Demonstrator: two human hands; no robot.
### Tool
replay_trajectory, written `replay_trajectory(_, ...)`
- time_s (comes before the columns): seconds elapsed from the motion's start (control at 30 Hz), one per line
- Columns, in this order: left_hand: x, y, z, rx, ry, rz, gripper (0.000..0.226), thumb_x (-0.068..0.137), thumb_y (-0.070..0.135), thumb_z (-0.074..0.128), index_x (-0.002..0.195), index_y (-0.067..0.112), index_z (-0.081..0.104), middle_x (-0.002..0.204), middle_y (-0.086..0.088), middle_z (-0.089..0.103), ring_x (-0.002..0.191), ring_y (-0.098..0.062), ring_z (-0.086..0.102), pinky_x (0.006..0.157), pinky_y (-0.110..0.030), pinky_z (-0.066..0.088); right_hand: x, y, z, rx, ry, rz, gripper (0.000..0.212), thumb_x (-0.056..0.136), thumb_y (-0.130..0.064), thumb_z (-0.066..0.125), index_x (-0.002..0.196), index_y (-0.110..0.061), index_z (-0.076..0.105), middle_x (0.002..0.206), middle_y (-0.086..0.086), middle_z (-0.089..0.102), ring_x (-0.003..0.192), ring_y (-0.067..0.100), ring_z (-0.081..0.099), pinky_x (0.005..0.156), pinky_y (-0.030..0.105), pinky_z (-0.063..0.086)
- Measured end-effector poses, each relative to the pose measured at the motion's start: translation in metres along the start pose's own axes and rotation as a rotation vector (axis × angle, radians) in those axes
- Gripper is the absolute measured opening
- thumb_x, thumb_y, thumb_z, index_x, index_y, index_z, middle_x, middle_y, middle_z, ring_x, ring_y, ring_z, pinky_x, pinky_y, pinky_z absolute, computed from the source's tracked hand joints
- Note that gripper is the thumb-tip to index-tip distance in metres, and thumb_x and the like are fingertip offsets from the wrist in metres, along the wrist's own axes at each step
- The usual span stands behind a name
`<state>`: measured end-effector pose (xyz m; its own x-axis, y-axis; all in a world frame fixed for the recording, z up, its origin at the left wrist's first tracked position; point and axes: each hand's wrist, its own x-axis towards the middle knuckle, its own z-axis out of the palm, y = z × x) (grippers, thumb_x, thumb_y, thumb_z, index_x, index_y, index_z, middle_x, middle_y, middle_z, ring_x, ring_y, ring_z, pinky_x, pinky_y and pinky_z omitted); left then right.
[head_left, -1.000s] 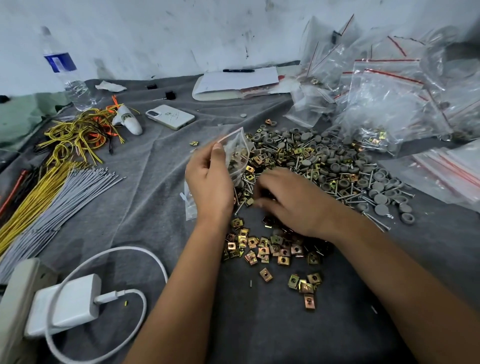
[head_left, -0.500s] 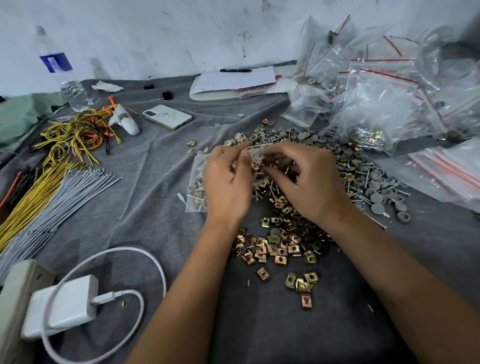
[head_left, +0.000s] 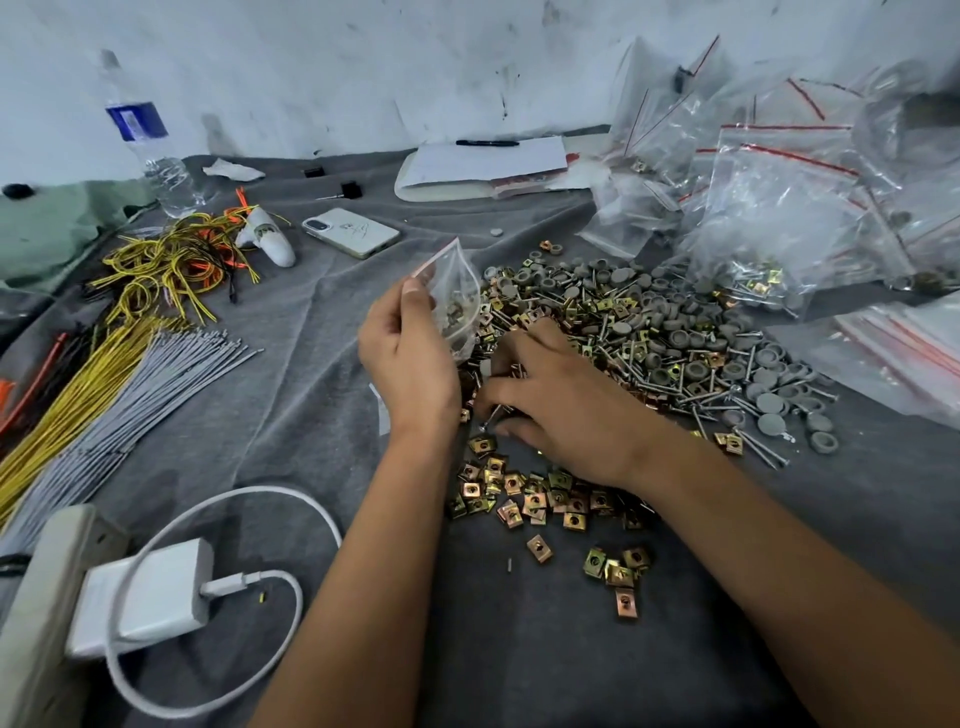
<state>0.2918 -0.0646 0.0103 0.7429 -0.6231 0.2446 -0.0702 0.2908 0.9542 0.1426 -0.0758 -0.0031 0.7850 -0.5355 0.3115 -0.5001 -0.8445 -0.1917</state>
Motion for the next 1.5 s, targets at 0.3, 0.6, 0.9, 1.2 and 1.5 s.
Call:
replay_trajectory(0.3,-0.005,-0.005,0.0,0.133,-0.163,0.103,0.029,0.104,0.022,0.052,0.09,0.013,0.075,0.089,-0.011,0.068,0.091,-0.031,0.065,0.085,-0.049,0.055,-0.007,0.007,-0.011,0.268,0.452,0.216,0.014,0.099,-0.02,0.062,0.107,-0.008,0.066,0.103,0.003,0.069,0.096,0.012,0.061,0.087,0.027,0.053)
replay_trajectory(0.6,-0.025,-0.009,0.009,0.456,-0.439,0.408,0.032,0.1,0.025,0.05,0.107,0.012,0.079,0.094,-0.007,0.067,0.092,-0.022,0.061,0.082,-0.047,0.049,-0.01,0.017,-0.014,0.205,0.502,0.15,0.03,0.085,0.001,0.077,0.114,-0.007,0.074,0.109,0.006,0.075,0.102,0.015,0.069,0.094,0.032,0.056)
replay_trajectory(0.9,-0.017,-0.004,0.006,0.319,-0.282,0.206,0.036,0.099,0.029,0.049,0.071,0.013,0.065,0.072,-0.002,0.061,0.076,-0.021,0.057,0.072,-0.046,0.046,-0.012,0.02,-0.024,0.317,0.596,0.225,0.026,0.082,-0.02,0.085,0.098,-0.015,0.065,0.091,-0.007,0.068,0.08,0.007,0.062,0.067,0.009,0.043)
replay_trajectory(1.2,-0.002,0.005,-0.003,-0.019,-0.065,-0.081,0.034,0.108,0.016,0.049,0.083,0.019,0.072,0.064,0.018,0.065,0.058,-0.001,0.058,0.057,-0.02,0.045,-0.026,0.039,-0.042,0.384,-0.162,0.116,0.013,0.077,-0.048,0.081,0.09,-0.044,0.078,0.093,-0.018,0.059,0.101,0.008,0.049,0.091,0.036,0.04)
replay_trajectory(1.5,0.009,0.009,-0.009,-0.17,0.188,-0.112,0.032,0.109,0.024,0.05,0.104,0.016,0.08,0.076,0.017,0.062,0.074,-0.001,0.052,0.083,-0.031,0.046,-0.024,0.033,-0.041,0.352,-0.43,0.15,0.018,0.079,-0.052,0.082,0.096,-0.048,0.075,0.1,-0.024,0.048,0.108,-0.002,0.037,0.098,0.035,0.037)
